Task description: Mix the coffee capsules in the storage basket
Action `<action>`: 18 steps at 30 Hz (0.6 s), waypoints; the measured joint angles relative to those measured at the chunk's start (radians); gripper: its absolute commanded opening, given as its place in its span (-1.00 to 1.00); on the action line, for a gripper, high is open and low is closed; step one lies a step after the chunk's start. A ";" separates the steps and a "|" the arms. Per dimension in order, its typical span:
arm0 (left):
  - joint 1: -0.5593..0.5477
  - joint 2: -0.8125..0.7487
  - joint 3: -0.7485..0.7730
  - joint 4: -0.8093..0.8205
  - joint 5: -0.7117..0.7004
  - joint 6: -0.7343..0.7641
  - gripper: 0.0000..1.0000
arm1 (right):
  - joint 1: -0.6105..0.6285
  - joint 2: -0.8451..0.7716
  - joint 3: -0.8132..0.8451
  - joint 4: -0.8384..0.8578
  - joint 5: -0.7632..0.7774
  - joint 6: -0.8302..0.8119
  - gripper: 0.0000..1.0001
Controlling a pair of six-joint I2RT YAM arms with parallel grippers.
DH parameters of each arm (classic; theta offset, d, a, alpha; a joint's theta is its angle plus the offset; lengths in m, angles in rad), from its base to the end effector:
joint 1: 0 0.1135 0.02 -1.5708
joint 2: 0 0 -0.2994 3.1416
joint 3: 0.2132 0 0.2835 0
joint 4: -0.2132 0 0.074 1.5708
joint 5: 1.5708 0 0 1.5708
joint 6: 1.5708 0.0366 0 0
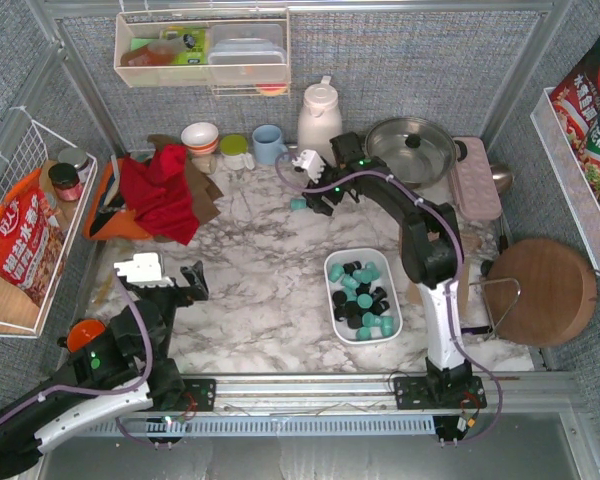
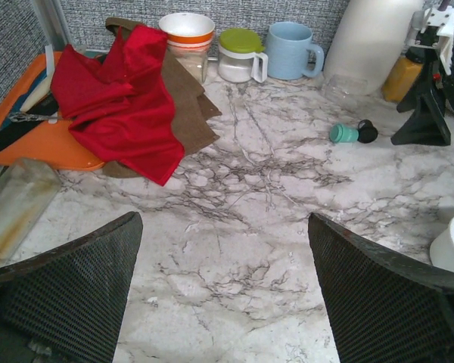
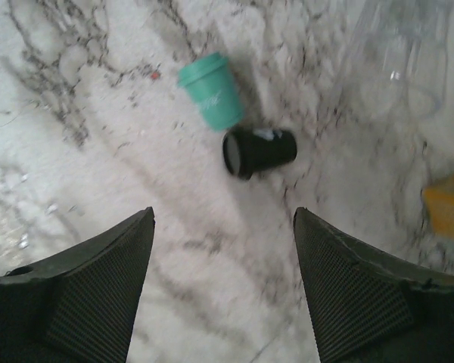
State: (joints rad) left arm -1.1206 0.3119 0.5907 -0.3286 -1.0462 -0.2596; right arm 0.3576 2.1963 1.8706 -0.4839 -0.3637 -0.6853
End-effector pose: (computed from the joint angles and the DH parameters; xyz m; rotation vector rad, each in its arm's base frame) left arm 0.0621 -0.0557 0.3347 -0.1140 1.5962 -0.2258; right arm 0.5122 0.2053 0.2460 -1.3054 1.9293 0.2698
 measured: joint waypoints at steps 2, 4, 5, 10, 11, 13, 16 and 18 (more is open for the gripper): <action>0.003 0.012 0.000 0.001 -0.003 0.003 0.98 | -0.015 0.070 0.076 -0.011 -0.047 -0.042 0.58; 0.005 0.024 0.000 0.007 -0.008 0.006 0.98 | -0.027 0.138 0.152 -0.014 -0.090 -0.079 0.58; 0.006 0.031 0.000 0.013 -0.010 0.009 0.98 | -0.032 0.171 0.188 -0.016 -0.109 -0.094 0.58; 0.017 0.060 0.000 0.019 -0.021 0.017 0.98 | -0.047 0.307 0.360 -0.043 -0.180 -0.134 0.58; 0.019 0.063 0.000 0.020 -0.025 0.018 0.98 | -0.051 0.326 0.388 -0.051 -0.192 -0.137 0.58; 0.025 0.068 0.000 0.020 -0.027 0.020 0.98 | -0.052 0.364 0.449 -0.068 -0.206 -0.139 0.57; 0.032 0.071 0.000 0.020 -0.027 0.020 0.98 | -0.056 0.402 0.506 -0.099 -0.220 -0.147 0.56; 0.035 0.073 0.000 0.020 -0.027 0.023 0.99 | -0.057 0.419 0.522 -0.128 -0.220 -0.158 0.54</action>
State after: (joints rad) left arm -1.0851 0.3847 0.5903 -0.3084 -1.0733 -0.2371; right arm 0.3008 2.6152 2.3928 -0.6117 -0.5842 -0.8433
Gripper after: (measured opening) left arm 0.992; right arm 0.781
